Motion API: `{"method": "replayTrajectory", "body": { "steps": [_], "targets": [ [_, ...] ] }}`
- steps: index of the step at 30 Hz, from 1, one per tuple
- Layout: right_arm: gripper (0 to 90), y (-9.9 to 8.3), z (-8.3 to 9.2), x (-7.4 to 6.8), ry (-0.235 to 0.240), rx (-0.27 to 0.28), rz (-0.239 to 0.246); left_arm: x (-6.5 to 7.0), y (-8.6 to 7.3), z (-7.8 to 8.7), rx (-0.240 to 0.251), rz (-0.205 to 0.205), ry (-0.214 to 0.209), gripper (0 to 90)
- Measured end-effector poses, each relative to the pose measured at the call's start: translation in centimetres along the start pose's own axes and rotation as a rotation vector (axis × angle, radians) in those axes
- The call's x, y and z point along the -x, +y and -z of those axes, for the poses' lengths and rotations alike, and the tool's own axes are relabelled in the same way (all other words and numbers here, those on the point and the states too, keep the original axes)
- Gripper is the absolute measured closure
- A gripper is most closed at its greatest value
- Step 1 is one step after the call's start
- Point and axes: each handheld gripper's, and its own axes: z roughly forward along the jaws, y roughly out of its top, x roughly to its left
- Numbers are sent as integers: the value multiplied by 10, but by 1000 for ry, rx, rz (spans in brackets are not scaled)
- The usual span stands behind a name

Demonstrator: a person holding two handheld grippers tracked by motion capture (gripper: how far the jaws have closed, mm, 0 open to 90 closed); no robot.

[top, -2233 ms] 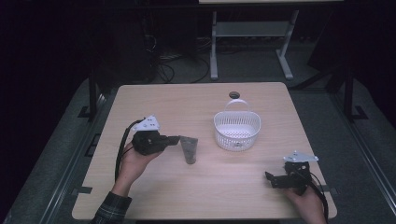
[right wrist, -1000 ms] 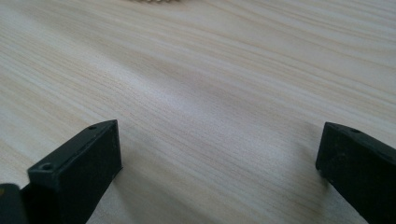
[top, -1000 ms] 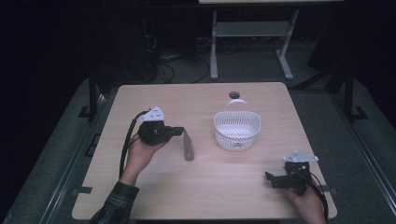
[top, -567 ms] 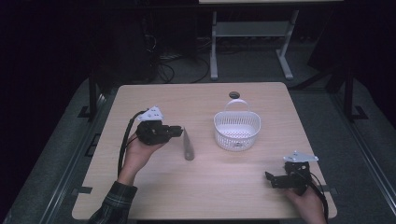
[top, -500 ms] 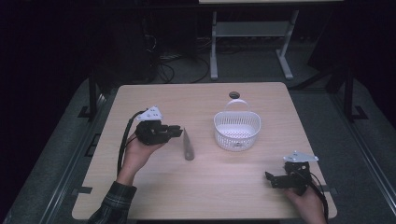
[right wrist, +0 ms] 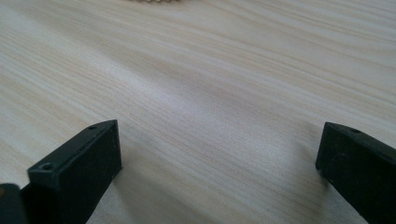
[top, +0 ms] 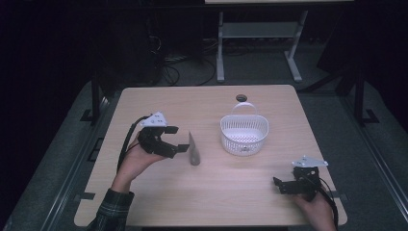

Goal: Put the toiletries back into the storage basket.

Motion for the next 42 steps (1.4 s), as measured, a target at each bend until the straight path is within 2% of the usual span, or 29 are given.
{"method": "replayTrajectory", "body": {
  "steps": [3, 10, 14, 26, 33, 37, 42],
  "targets": [
    [0, 0, 0, 0, 0, -1, -1, 3, 4, -2, 3, -10, -4, 138],
    [0, 0, 0, 0, 1, 0, -1, 10, 10, -13, -23, -38, -19, 132],
    [0, 0, 0, 0, 1, 0, -1, 12, 13, -19, -25, -47, -15, 130],
    [0, 0, 0, 0, -1, -1, -1, 12, 15, -36, -38, -68, -21, 132],
    [0, 0, 0, 0, 0, 0, 0, 10, 15, -43, -29, -79, -19, 137],
    [0, 0, 0, 0, 0, -1, -1, 10, 15, -45, -33, -80, -21, 158],
    [0, 0, 0, 0, 0, -1, -1, 11, 15, -43, -27, -87, -11, 256]
  ]
}}
